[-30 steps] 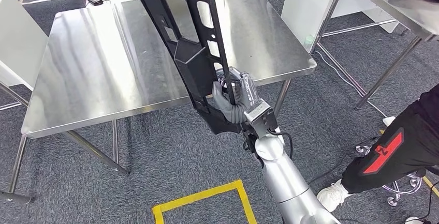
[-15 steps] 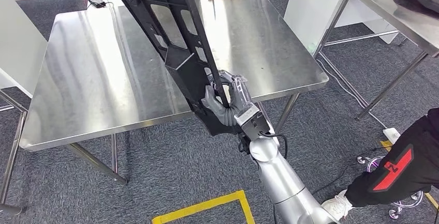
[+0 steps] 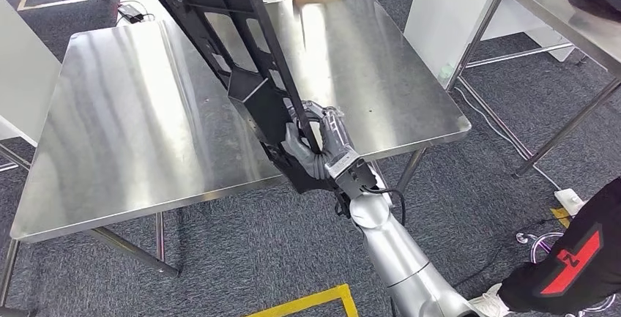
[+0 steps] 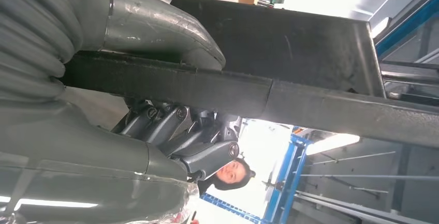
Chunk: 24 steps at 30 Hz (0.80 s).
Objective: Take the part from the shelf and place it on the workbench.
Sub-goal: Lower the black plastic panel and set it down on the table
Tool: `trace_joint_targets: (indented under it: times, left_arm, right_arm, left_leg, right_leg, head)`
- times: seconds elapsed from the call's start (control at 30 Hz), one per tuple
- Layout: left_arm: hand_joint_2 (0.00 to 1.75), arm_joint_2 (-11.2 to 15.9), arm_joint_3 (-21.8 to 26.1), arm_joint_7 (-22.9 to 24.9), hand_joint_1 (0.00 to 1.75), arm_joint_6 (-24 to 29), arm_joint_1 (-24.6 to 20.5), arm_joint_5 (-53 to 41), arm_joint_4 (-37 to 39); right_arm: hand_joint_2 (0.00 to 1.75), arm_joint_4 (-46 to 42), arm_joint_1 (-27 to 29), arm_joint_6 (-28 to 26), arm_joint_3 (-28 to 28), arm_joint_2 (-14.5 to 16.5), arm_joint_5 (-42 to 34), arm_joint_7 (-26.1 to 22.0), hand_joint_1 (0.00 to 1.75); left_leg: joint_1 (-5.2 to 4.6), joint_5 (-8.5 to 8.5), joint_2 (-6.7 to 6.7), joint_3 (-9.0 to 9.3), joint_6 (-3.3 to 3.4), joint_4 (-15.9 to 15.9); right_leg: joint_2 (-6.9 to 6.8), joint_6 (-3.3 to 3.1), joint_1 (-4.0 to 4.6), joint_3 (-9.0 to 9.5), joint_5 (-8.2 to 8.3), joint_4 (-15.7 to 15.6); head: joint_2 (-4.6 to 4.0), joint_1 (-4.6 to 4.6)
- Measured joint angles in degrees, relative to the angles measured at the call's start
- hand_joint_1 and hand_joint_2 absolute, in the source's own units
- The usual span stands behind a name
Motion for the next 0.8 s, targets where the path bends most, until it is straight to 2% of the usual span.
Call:
trace_joint_targets:
  times: [0.03,0.07,0.1,0.13,0.2,0.23,0.27,0.33,0.4,0.43,0.47,0.53,0.57,0.6,0.63,0.7,0.73,0.77,0.8]
  left_arm:
    - [1.75,0.0,0.0,0.0,0.00,0.0,0.0,0.0,0.0]
    - [1.75,0.0,0.0,0.0,0.00,0.0,0.0,0.0,0.0]
    - [1.75,0.1,0.0,0.0,0.00,0.0,0.1,0.0,0.0]
    - [1.75,0.2,0.0,0.0,0.00,0.1,0.1,0.0,0.0]
    - [1.75,0.2,0.0,0.0,0.00,0.1,0.1,0.0,0.1]
    - [1.75,0.2,0.0,0.0,0.00,0.1,0.1,0.0,0.1]
    - [1.75,0.2,0.0,0.1,0.00,0.1,0.1,-0.1,0.2]
    - [1.75,0.2,0.0,0.3,0.00,0.2,0.1,-0.1,0.2]
    - [1.75,0.0,0.0,0.5,0.00,0.3,0.1,-0.1,0.2]
    - [1.75,0.0,0.0,0.6,0.00,0.3,0.0,-0.1,0.3]
    - [1.75,0.0,0.0,0.6,0.00,0.3,-0.1,-0.1,0.3]
    - [1.75,0.0,0.0,0.6,0.00,0.4,-0.1,-0.1,0.3]
    - [1.75,-0.1,-0.1,0.6,0.00,0.4,-0.1,-0.1,0.3]
    - [1.75,-0.2,-0.1,0.6,0.00,0.4,0.0,-0.1,0.3]
    - [1.75,-0.2,-0.1,0.7,0.00,0.4,0.0,-0.1,0.3]
    - [1.75,-0.4,-0.1,0.8,0.00,0.4,0.0,-0.1,0.3]
    - [1.75,-0.4,0.0,0.8,0.00,0.4,0.0,-0.1,0.3]
    - [1.75,-0.4,0.0,0.8,0.00,0.5,0.0,-0.1,0.4]
    - [1.75,-0.4,0.0,0.7,0.00,0.5,0.0,0.0,0.4]
  right_arm:
    - [1.75,0.1,0.0,-0.2,0.1,0.0,0.0,-0.1,1.75]
    - [1.75,0.2,0.0,-0.6,0.2,0.0,0.2,-0.2,1.75]
    - [1.75,0.3,0.0,-1.2,0.3,-0.1,0.5,-0.2,1.75]
    - [1.75,0.4,0.0,-1.9,0.4,-0.1,0.9,-0.3,1.75]
    - [1.75,0.6,-0.2,-3.9,0.8,-0.2,2.6,-0.2,1.75]
    - [1.75,0.6,-0.3,-4.9,1.1,-0.3,3.5,0.0,1.75]
    - [1.75,0.7,-0.5,-5.7,1.4,-0.4,4.5,0.3,1.75]
    - [1.75,0.8,-0.7,-6.6,1.8,-0.7,6.0,1.1,1.75]
    - [1.75,1.0,-1.0,-7.2,2.1,-1.2,7.2,1.7,1.75]
    - [1.75,1.0,-1.2,-7.5,2.2,-1.4,7.7,1.9,1.75]
    - [1.75,1.2,-1.3,-7.9,2.4,-1.7,8.4,2.2,1.75]
    - [1.75,1.6,-1.5,-9.1,2.6,-2.2,10.4,3.0,1.75]
    - [1.75,2.0,-1.4,-10.1,2.7,-2.6,12.0,3.6,1.75]
    - [1.75,2.6,-1.4,-11.5,2.7,-3.0,13.8,4.3,1.75]
    - [1.75,3.2,-1.4,-13.1,2.8,-3.4,16.0,5.0,1.75]
    - [1.75,5.1,-1.6,-16.4,2.9,-4.3,20.9,6.8,1.75]
    - [1.75,6.2,-1.7,-17.7,2.9,-4.8,23.2,7.8,1.75]
    - [1.75,7.5,-1.9,-18.9,2.9,-5.2,25.6,8.9,1.75]
    - [1.75,8.8,-2.1,-20.1,2.9,-5.5,28.1,10.2,1.75]
  left_leg:
    - [0.31,-1.58,0.09,-2.24,-0.45,2.6]
    - [0.61,-2.49,0.22,-3.78,-0.78,3.6]
    - [0.85,-2.18,0.39,-4.42,-1.02,2.9]
    - [1.05,-0.53,0.54,-4.17,-1.18,0.6]
    - [1.26,5.11,0.80,-2.28,-1.19,-6.9]
    - [1.26,7.01,0.93,-1.49,-0.97,-9.9]
    - [1.18,8.17,0.99,-0.90,-0.63,-11.9]
    - [0.94,8.24,0.90,-0.12,0.40,-13.0]
    - [0.72,8.38,0.70,1.02,1.44,-13.3]
    - [0.58,8.19,0.63,1.57,1.92,-13.3]
    - [0.45,7.92,0.55,1.88,2.28,-13.3]
    - [0.13,7.03,0.35,2.54,2.82,-13.3]
    - [-0.05,6.49,0.20,3.07,2.96,-13.3]
    - [-0.24,5.89,0.02,3.79,3.04,-13.3]
    - [-0.43,5.27,-0.16,4.63,3.07,-13.3]
    - [-0.78,3.93,-0.43,6.46,3.00,-13.3]
    - [-0.88,3.39,-0.52,7.10,2.87,-13.3]
    - [-0.92,2.96,-0.58,7.43,2.64,-13.3]
    - [-0.94,2.78,-0.59,7.64,2.41,-13.3]
  right_leg:
    - [0.03,-0.01,-0.05,0.45,-0.45,0.0]
    - [0.08,0.13,-0.15,0.95,-0.94,0.0]
    - [0.13,0.33,-0.28,1.55,-1.46,0.0]
    - [0.18,0.57,-0.43,2.24,-1.99,0.0]
    - [0.23,1.20,-0.59,3.53,-3.12,0.1]
    - [0.30,1.62,-0.54,3.96,-3.68,0.1]
    - [0.36,2.09,-0.38,4.12,-4.22,-0.1]
    - [0.45,3.17,0.06,4.80,-4.65,0.2]
    - [0.33,3.80,0.12,4.74,-4.92,1.9]
    - [0.26,3.74,0.06,3.61,-5.30,3.9]
    - [0.19,3.49,-0.04,1.64,-5.97,6.9]
    - [0.16,2.77,0.05,-3.21,-8.24,13.3]
    - [0.16,2.61,0.15,-5.03,-9.28,14.9]
    - [0.16,2.68,0.25,-5.98,-9.58,14.7]
    - [0.16,3.02,0.39,-5.91,-8.68,12.5]
    - [0.09,3.65,0.73,-4.33,-3.62,5.5]
    - [0.01,3.51,1.00,-3.57,-1.41,2.9]
    - [-0.02,3.02,1.31,-2.95,0.23,1.5]
    - [-0.01,2.40,1.45,-2.71,0.75,1.3]
  head:
    - [0.00,0.00]
    - [0.00,-0.01]
    - [0.00,-0.02]
    - [0.00,-0.01]
    - [0.00,-0.04]
    - [0.00,-0.10]
    - [0.00,-0.11]
    - [0.00,-0.08]
    - [0.00,0.05]
    - [0.00,0.12]
    - [0.00,0.17]
    - [0.00,0.26]
    - [0.00,0.26]
    - [0.00,0.28]
    - [0.00,0.28]
    - [0.00,0.23]
    - [0.00,0.19]
    - [0.00,0.14]
    - [0.00,0.10]
